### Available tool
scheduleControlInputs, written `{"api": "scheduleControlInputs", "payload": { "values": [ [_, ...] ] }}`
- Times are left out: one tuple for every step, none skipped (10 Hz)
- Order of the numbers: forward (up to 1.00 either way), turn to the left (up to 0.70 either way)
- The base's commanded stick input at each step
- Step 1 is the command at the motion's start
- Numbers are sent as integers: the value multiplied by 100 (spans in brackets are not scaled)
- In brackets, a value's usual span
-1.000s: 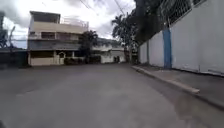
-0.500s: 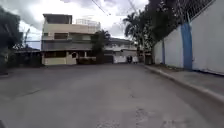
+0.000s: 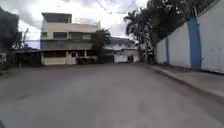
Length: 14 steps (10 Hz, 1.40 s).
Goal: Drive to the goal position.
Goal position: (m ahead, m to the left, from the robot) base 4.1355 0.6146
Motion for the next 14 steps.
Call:
{"api": "scheduleControlInputs", "payload": {
  "values": [
    [100, -17],
    [100, -17],
    [100, -17],
    [100, -17],
    [100, -17],
    [100, -17],
    [100, -17],
    [100, -17],
    [100, -17],
    [100, -17],
    [100, -9],
    [100, 10],
    [100, 23],
    [100, 23]
  ]
}}
